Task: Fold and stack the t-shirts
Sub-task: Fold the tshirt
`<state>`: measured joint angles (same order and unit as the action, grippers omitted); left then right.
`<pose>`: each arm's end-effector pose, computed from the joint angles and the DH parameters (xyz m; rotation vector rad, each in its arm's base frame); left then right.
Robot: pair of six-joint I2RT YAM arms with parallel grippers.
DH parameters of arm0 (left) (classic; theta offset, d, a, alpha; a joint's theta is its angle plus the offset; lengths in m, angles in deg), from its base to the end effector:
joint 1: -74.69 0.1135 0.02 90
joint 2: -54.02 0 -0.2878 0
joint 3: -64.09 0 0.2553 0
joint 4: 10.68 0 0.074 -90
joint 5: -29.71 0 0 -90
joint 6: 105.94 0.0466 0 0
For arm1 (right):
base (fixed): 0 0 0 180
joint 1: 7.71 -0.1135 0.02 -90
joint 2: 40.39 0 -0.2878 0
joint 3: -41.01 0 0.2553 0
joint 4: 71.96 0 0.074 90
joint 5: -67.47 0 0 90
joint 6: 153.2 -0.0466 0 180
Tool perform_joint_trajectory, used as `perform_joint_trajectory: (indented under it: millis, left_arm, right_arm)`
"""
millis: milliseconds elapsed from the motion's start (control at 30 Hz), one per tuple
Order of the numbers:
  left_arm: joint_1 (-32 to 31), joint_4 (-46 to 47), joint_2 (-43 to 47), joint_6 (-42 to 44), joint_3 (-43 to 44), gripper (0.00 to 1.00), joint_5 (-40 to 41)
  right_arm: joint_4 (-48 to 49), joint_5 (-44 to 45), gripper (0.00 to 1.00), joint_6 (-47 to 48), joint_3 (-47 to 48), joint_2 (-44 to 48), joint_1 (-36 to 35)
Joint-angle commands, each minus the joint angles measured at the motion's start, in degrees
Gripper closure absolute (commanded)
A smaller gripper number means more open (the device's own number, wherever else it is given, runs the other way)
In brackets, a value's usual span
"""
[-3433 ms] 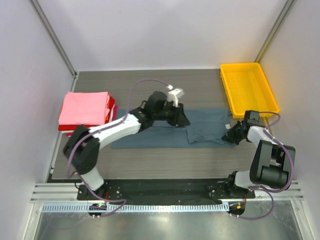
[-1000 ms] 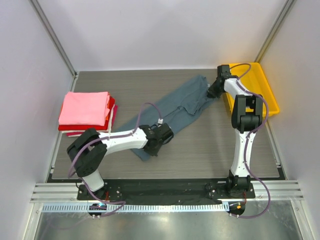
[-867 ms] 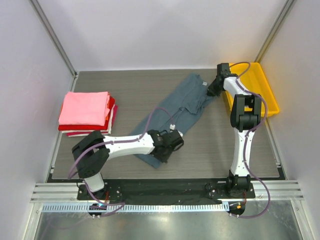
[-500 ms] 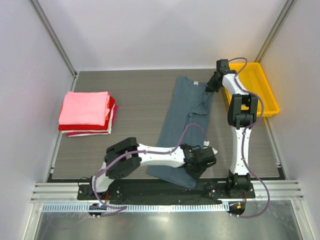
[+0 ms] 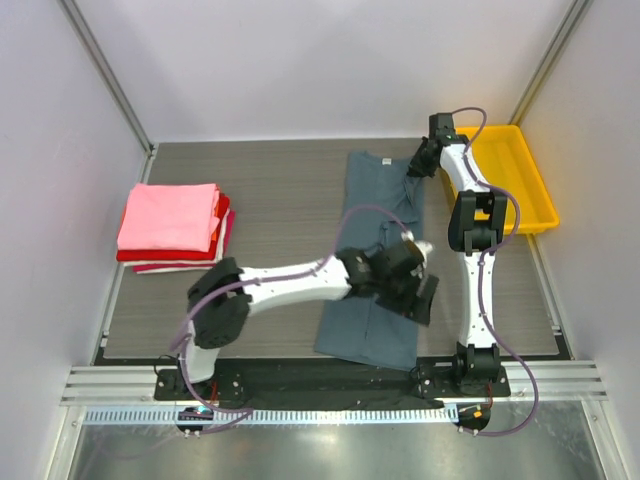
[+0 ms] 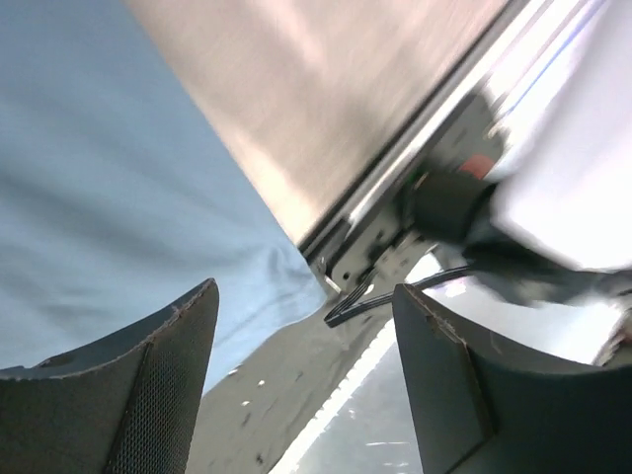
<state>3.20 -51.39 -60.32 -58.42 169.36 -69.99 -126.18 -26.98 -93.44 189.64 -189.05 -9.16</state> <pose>0.1412 -0.4464 0.2439 0.7670 2.6256 -0.9658 0.5912 0.0186 0.1653 0.6015 2.4716 0.3190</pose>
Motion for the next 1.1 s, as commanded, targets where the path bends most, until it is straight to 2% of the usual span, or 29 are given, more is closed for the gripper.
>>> perform_joint_trajectory:
  millis: [0,100,133,200,400,567,633,800,1000,1067]
  left_arm:
    - [7.5,2.2,10.3,1.7,-0.6,0.27,-5.3]
    - [15.1,3.7,11.4,2.1,-2.3,0.28,-10.4]
    - [19.3,4.3,11.1,2.7,-2.6,0.29,-10.8]
    - [23.3,5.0,9.2,3.9,-2.1,0.32,-10.2]
    - [36.9,12.1,-3.4,4.2,3.0,0.45,-8.2]
    - [45.4,17.1,-18.8,2.8,13.7,0.52,-9.4]
    - [46.7,17.4,-22.9,1.9,19.9,0.53,-10.3]
    - [49.5,28.4,-31.2,-6.0,24.5,0.52,-16.1]
    - [49.8,30.3,-41.8,-12.1,38.1,0.5,-20.8]
    - [49.7,31.4,-43.8,-13.7,40.2,0.5,-21.1]
  right_arm:
    - [-3.7,0.8,0.96,1.7,0.0,-3.7,-0.8]
    - [-3.3,0.8,0.96,1.5,0.1,-3.8,-0.9]
    - [-3.2,0.7,0.96,1.4,0.2,-3.8,-0.9]
    - [-3.1,0.8,0.96,1.2,0.5,-3.8,-1.0]
    - [-2.5,1.8,0.96,1.1,-0.1,-3.0,-1.6]
    - [-2.1,1.6,0.96,1.0,-0.2,-2.7,-1.7]
    - [-1.9,1.5,0.96,1.1,-0.5,-2.6,-1.7]
    - [-1.3,1.5,0.96,1.5,-1.6,-2.9,-1.6]
    - [-1.0,1.6,0.96,1.4,-1.8,-3.9,-1.7]
    - [-1.0,1.6,0.96,1.2,-2.0,-3.9,-1.7]
